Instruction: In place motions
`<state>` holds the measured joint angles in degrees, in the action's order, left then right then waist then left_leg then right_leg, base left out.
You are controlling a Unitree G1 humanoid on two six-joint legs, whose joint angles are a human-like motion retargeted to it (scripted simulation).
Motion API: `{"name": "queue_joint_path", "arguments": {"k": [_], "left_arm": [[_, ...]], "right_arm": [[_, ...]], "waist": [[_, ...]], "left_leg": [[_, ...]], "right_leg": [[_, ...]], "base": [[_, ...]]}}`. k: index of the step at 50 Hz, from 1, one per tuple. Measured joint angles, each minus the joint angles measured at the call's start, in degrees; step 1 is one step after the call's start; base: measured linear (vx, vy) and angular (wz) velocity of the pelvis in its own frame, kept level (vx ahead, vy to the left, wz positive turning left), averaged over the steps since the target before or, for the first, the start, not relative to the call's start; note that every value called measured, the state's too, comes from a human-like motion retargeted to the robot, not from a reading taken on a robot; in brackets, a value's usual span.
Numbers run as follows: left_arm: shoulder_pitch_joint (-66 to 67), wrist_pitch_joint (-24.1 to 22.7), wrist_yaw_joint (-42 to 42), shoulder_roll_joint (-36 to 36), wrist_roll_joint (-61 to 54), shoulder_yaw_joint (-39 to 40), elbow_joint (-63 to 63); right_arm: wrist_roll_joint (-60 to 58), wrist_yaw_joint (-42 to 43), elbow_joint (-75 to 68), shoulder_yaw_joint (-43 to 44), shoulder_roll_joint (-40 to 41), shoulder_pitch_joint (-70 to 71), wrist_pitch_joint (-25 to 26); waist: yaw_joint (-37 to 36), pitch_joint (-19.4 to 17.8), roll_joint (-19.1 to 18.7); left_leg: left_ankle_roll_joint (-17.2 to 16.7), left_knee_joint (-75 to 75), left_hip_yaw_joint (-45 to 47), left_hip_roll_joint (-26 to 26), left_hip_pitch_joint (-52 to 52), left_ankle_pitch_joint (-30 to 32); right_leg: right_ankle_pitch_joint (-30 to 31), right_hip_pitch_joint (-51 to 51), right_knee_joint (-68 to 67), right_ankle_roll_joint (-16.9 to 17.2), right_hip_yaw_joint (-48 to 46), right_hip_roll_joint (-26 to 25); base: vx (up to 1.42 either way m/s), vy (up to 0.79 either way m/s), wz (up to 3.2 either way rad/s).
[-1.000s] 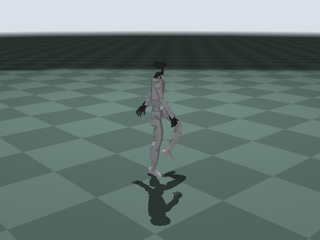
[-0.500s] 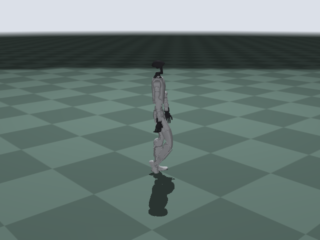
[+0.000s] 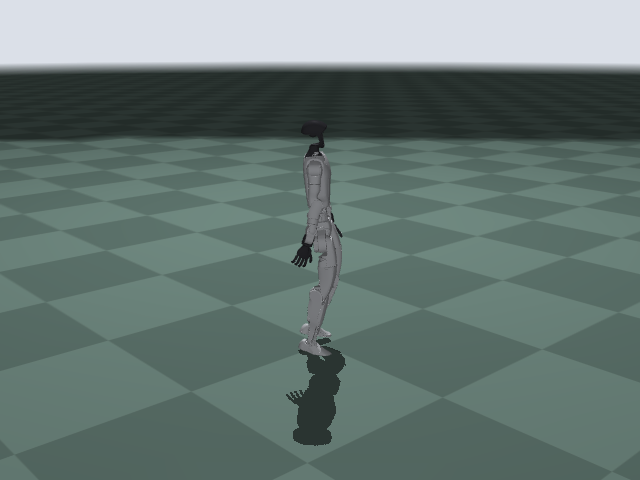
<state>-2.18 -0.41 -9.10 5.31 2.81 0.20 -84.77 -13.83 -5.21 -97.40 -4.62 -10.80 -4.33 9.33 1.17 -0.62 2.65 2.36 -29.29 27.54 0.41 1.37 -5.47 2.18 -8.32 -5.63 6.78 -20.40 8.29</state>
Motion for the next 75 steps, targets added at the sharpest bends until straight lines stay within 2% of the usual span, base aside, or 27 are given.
{"name": "queue_joint_path", "arguments": {"k": [2,3,6,9,13,17,19,22,25,27,30,32,35,40,43,46,52,53,55,57,58,60,63,65,67,70,75], "left_arm": [[3.5,4.0,1.6,2.5,2.0,5.2,-6.1],[4.7,4.5,3.4,3.8,1.1,6.3,-10.2],[11.1,7.6,3.2,6.6,-3.3,12.5,-12.6],[15.3,9.7,1.7,7.1,-5.1,17.1,-12.6],[20.6,7.3,4.3,7.7,-5.8,21.2,-12.6],[20.7,7.1,6.0,8.7,-9.2,22.5,-12.6],[17.2,6.6,6.1,9.0,-9.6,21.0,-12.6],[10.4,5.8,5.8,8.4,-8.2,16.6,-12.6],[3.8,5.3,5.0,5.9,-7.5,8.2,-11.7],[-0.4,4.8,3.6,3.4,-8.0,3.2,-8.8],[-10.2,5.3,-2.8,-0.2,-10.6,-0.4,-1.8],[-19.9,4.4,-7.5,1.1,-9.1,-1.2,3.8],[-31.5,1.4,-6.0,1.5,-2.6,0.0,13.0],[-35.9,-4.8,0.5,1.4,-4.5,-6.7,22.3],[-32.5,-5.1,-1.0,-0.5,-4.4,-8.6,22.5],[-28.4,-3.6,-1.9,-1.7,-5.7,-9.5,19.0],[-9.2,-1.9,-1.0,-2.3,-5.9,-6.5,3.9],[-5.3,-1.7,0.4,-1.9,-5.0,-5.5,0.6],[-0.3,-0.3,2.9,0.6,-0.5,1.0,-5.0],[6.1,1.3,5.5,3.4,3.6,5.4,-7.4],[8.2,2.1,6.0,4.6,2.4,5.7,-9.1],[10.0,4.0,5.5,6.6,-0.2,9.4,-12.6],[14.1,4.8,5.1,6.8,-6.5,16.8,-12.6],[17.6,3.4,5.0,6.0,-10.5,21.4,-12.6],[22.6,2.6,6.2,5.7,-12.9,24.2,-12.6],[29.9,2.5,7.7,6.2,-16.0,24.4,-12.6],[26.4,3.0,8.9,5.8,-15.4,22.7,-12.6]], "right_arm": [[-5.3,-5.4,5.1,-3.1,2.9,8.4,-0.3],[-7.3,-7.9,11.2,-3.4,3.7,10.5,-1.3],[-9.6,-10.9,28.8,-8.1,4.1,21.0,-6.3],[-12.8,-9.7,41.2,-9.8,3.7,31.0,-11.8],[-10.9,-6.8,47.0,-12.6,5.1,36.4,-15.4],[-9.4,-8.3,46.3,-14.1,8.4,33.2,-15.5],[-8.9,-9.1,45.0,-14.0,8.8,29.4,-15.7],[-11.0,-9.3,40.3,-13.1,7.7,20.9,-15.7],[-16.1,-8.0,30.0,-8.0,6.2,9.4,-13.5],[-17.6,-8.6,20.9,-2.9,5.1,3.8,-10.6],[-16.5,-8.2,9.1,1.4,0.8,-0.1,-5.1],[-10.4,-6.2,2.6,4.7,-2.1,0.0,-3.7],[-2.1,-7.5,0.0,9.5,-5.6,-2.6,-0.9],[4.2,0.7,0.0,16.8,-6.6,-14.8,-1.7],[7.1,2.8,0.0,18.0,-6.2,-19.6,-1.3],[6.9,3.3,0.0,17.8,-5.1,-17.9,-1.9],[3.7,-0.7,0.0,6.1,-3.2,-6.7,-2.9],[4.0,-0.5,0.0,3.0,-2.2,-4.3,-3.1],[5.4,0.9,0.0,-3.3,1.1,4.4,-3.8],[5.7,0.4,7.3,-5.7,3.6,10.8,-4.8],[4.8,-1.6,12.7,-6.4,4.9,14.3,-4.9],[0.2,-7.7,24.3,-6.3,5.9,22.8,-6.0],[-5.1,-8.0,39.8,-6.1,5.9,34.7,-9.0],[-5.0,-4.9,47.9,-8.4,4.1,39.9,-11.3],[-4.2,-2.0,54.0,-10.3,2.7,42.2,-13.2],[-5.1,-3.3,59.3,-12.1,2.5,42.4,-15.8],[-10.0,-3.2,60.0,-14.4,3.3,38.6,-17.4]], "waist": [[-6.6,0.1,2.5],[-8.9,-0.3,2.4],[-16.4,-7.2,3.2],[-19.3,-12.9,4.0],[-21.8,-11.6,6.1],[-15.6,-6.0,5.5],[-12.3,-4.8,3.7],[-7.9,-2.4,3.0],[-9.4,0.0,2.3],[-7.4,2.8,-0.4],[5.0,3.7,-4.9],[8.8,-0.9,-6.6],[14.4,-8.2,-7.9],[16.6,-5.9,-10.3],[13.3,-0.6,-8.8],[9.2,-0.6,-6.5],[3.7,1.3,-4.1],[4.0,1.5,-2.9],[1.4,0.5,-0.1],[-8.5,-1.4,0.2],[-8.4,-3.9,-1.6],[-16.5,-10.5,-1.9],[-20.9,-18.9,1.1],[-24.7,-20.9,3.7],[-27.3,-19.4,6.8],[-25.6,-13.1,10.8],[-17.4,-7.7,5.7]], "left_leg": [[4.8,-26.7,3.9,9.1,17.1,8.4],[7.6,-34.7,0.6,10.2,24.8,8.1],[11.2,-56.3,1.4,20.3,37.0,-0.6],[12.4,-70.0,-0.4,23.3,47.8,-7.4],[12.4,-74.4,4.2,26.2,51.6,-11.6],[12.1,-67.5,4.7,25.8,46.5,-10.9],[9.9,-58.7,3.2,22.8,40.0,-9.0],[3.8,-34.1,0.8,11.6,24.4,-5.2],[-1.9,6.9,-3.0,-3.7,2.3,-0.6],[-0.3,22.4,1.3,-2.5,-6.8,-11.8],[0.6,28.4,-6.3,-0.3,-3.3,-8.7],[2.0,28.4,-7.7,0.0,-0.4,-7.3],[3.4,29.3,-9.6,0.7,0.8,-5.6],[3.2,28.5,-9.2,3.7,5.2,-5.1],[3.2,28.2,-10.1,2.0,5.9,-5.8],[2.3,28.9,-8.0,1.0,1.6,-7.1],[1.9,19.6,-4.1,-1.5,-3.2,-9.8],[1.3,13.2,-1.5,-1.2,-2.8,-7.1],[0.4,-12.6,3.9,4.8,8.1,5.7],[8.2,-37.6,4.4,14.0,23.1,11.3],[9.6,-47.0,-2.0,14.8,30.4,7.4],[11.5,-62.6,-1.7,27.3,39.7,1.5],[12.5,-73.5,-3.2,27.1,53.3,-7.1],[12.6,-76.6,-1.3,26.0,60.4,-10.7],[12.6,-75.5,3.2,24.1,63.3,-12.3],[12.6,-73.9,6.0,21.6,63.9,-12.1],[12.3,-66.5,0.0,21.3,48.4,-7.4]], "right_leg": [[2.5,3.5,2.0,2.7,9.6,1.7],[3.4,5.0,2.2,2.8,9.8,1.2],[5.6,7.1,1.9,-0.5,9.4,0.2],[6.2,8.9,0.6,-3.0,13.1,0.1],[6.8,12.8,-0.6,-3.6,16.4,1.8],[5.9,12.7,-0.2,-2.7,15.3,1.2],[5.1,10.2,0.8,-1.8,12.9,0.4],[2.7,7.3,0.6,-0.2,10.1,1.0],[-1.0,6.8,-5.2,-0.6,9.4,0.6],[1.5,12.3,-17.5,-3.0,5.2,-1.5],[21.2,32.3,-46.9,-4.2,3.8,1.4],[16.1,44.1,-61.6,-4.3,7.4,1.0],[11.9,57.1,-79.7,-7.0,4.0,4.6],[7.2,71.9,-88.5,-5.9,2.1,2.7],[6.3,69.7,-84.8,-6.2,2.5,4.5],[7.4,57.2,-73.5,-4.8,3.4,3.9],[15.8,17.0,-19.7,2.0,7.5,-6.6],[8.3,11.0,-12.0,1.3,6.8,-6.0],[-0.4,5.4,-5.3,-4.5,-3.1,-2.5],[1.2,7.8,-5.8,-2.1,13.1,-4.6],[2.2,8.1,-6.8,-2.1,12.5,-5.9],[2.4,7.7,-8.3,-5.2,13.2,-7.2],[3.5,7.6,-8.5,-8.1,20.0,-7.1],[4.9,9.1,-8.2,-9.1,23.5,-5.0],[5.2,12.0,-9.1,-9.4,24.4,-1.9],[4.4,15.6,-10.1,-8.5,25.1,0.7],[3.9,10.1,-5.5,-5.7,17.9,-2.8]], "base": [[-0.27,-0.43,-1.54],[-0.34,-0.40,-1.00],[-0.51,-0.43,-1.32],[-0.46,-0.38,-0.94],[0.04,0.04,-0.55],[0.18,0.25,0.68],[0.09,0.23,1.01],[0.31,0.21,0.93],[0.60,0.18,-0.08],[0.52,0.20,0.48],[-0.10,0.18,1.53],[-0.67,0.16,0.96],[-0.60,0.09,1.07],[0.12,-0.14,0.69],[0.37,-0.16,-0.13],[0.13,-0.12,-0.58],[0.28,0.01,-0.78],[0.17,0.03,-0.34],[-0.11,-0.12,-1.28],[-0.04,-0.43,-1.75],[-0.19,-0.48,-0.72],[-0.52,-0.54,-1.52],[-0.54,-0.42,-1.15],[-0.09,-0.13,-1.18],[0.40,0.13,-0.42],[0.47,0.20,0.70],[0.15,0.30,0.98]]}}
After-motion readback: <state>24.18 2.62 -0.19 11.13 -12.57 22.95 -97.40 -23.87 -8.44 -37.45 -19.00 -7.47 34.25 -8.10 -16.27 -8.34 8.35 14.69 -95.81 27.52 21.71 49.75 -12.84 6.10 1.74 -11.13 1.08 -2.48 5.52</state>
